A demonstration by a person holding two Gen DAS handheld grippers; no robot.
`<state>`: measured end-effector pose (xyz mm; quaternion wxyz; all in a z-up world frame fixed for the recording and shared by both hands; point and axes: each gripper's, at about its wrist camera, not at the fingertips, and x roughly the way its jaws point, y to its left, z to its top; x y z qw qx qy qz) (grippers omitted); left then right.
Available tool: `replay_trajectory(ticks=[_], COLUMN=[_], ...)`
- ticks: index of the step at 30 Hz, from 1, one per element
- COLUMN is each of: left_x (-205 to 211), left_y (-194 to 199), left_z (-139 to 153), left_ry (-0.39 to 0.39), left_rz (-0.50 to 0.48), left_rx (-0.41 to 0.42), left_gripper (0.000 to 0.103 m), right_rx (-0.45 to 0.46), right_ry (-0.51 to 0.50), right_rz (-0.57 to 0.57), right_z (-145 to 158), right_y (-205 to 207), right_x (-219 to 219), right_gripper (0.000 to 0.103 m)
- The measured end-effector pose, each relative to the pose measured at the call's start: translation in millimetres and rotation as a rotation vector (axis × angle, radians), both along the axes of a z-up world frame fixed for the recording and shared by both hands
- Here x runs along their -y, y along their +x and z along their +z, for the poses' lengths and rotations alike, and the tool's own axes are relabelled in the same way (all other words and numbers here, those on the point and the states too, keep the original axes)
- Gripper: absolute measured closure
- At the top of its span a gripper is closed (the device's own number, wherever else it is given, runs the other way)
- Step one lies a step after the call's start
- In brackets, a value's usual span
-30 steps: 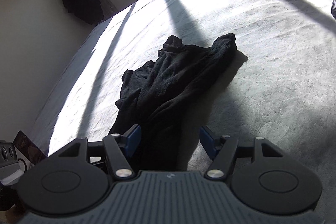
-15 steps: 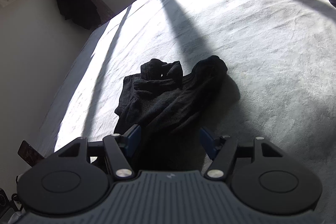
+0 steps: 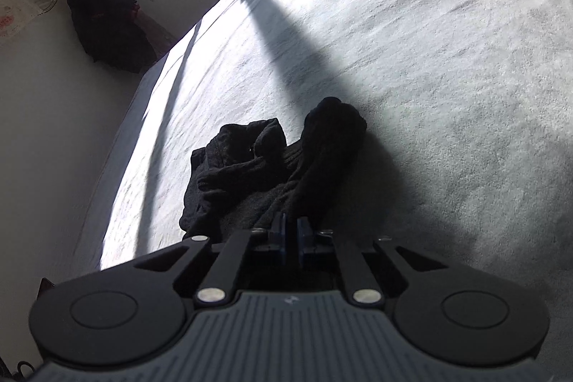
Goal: Fold clothes
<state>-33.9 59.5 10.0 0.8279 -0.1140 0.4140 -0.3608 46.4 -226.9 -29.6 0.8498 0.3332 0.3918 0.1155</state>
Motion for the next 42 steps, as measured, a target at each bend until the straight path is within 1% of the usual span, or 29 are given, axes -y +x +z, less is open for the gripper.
replay_trajectory(ticks=[2,6,8,10,12,15,18,20,22,24,25,26,28,29,30,31,32,33,34,35,37,42], left_x=[-11.7,-34.9,-44.1,-51.4,-54.2,-48.6,-37.3,-31.5,-24.3,-20.9,-19.8,-18.9,-14.6,-11.2,-7.8,-4.4,-1.9,-0.3,1.3,2.3,0.8,-25.7], left_y=[9.2,25.5,33.1,40.3,47.0,55.6,63.9,68.2,73.2,76.7,78.1,79.3,81.6,82.6,83.6,84.5,85.2,85.6,86.0,86.0,84.3,84.1], left_z=[0.9,-1.4,-4.2,-6.4,-8.3,-11.3,-19.6,-25.7,-31.3,-34.7,-35.2,-35.0,-34.7,-35.2,-35.7,-36.5,-37.9,-38.8,-39.6,-39.9,-35.5,-23.5], left_ry=[-0.043,-0.136,-0.185,-0.233,-0.26,-0.252,-0.221,-0.192,-0.169,-0.174,-0.181,-0.189,-0.19,-0.183,-0.175,-0.168,-0.165,-0.164,-0.163,-0.16,-0.129,-0.068], left_rz=[0.086,0.223,0.277,0.314,0.332,0.34,0.333,0.335,0.341,0.344,0.345,0.346,0.344,0.342,0.339,0.335,0.33,0.331,0.331,0.333,0.35,0.433], left_rx=[-0.008,-0.055,-0.091,-0.125,-0.145,-0.162,-0.194,-0.214,-0.224,-0.227,-0.227,-0.223,-0.213,-0.212,-0.211,-0.213,-0.223,-0.232,-0.242,-0.247,-0.219,-0.163], left_gripper=[0.02,0.019,0.019,0.019,0.018,0.015,0.015,0.015,0.015,0.015,0.015,0.015,0.016,0.019,0.03,0.04,0.063,0.08,0.085,0.091,0.095,0.097], right_rx=[0.05,0.151,0.185,0.205,0.213,0.198,0.19,0.193,0.199,0.197,0.193,0.191,0.192,0.195,0.199,0.204,0.212,0.225,0.235,0.239,0.246,0.233], right_ry=[0.027,0.077,0.105,0.116,0.117,0.102,0.084,0.047,0.02,0.006,0.006,0.009,0.011,0.011,0.013,0.016,0.02,0.024,0.023,0.017,0.016,0.033], right_rz=[0.049,0.172,0.233,0.291,0.343,0.407,0.471,0.511,0.536,0.549,0.546,0.542,0.528,0.515,0.505,0.494,0.482,0.47,0.466,0.468,0.454,0.415], right_z=[10.4,32.3,38.4,41.2,41.9,37.5,32.0,31.1,30.7,31.1,31.4,31.7,32.7,35.1,36.9,39.3,41.7,44.4,47.3,49.5,52.0,50.7], right_y=[-6.3,-19.3,-25.5,-30.2,-34.0,-37.7,-42.7,-46.5,-49.9,-51.5,-52.1,-52.2,-53.8,-55.0,-55.1,-55.6,-56.4,-57.9,-58.7,-59.1,-60.3,-57.6], right_x=[-8.5,-29.3,-40.5,-52.0,-63.6,-80.8,-97.4,-106.9,-111.1,-109.8,-106.7,-102.8,-92.7,-86.9,-82.2,-76.7,-71.2,-66.1,-62.1,-59.5,-54.3,-47.3], right_gripper=[0.097,0.097,0.097,0.097,0.097,0.097,0.099,0.099,0.099,0.098,0.091,0.089,0.089,0.087,0.084,0.068,0.046,0.039,0.036,0.036,0.036,0.036])
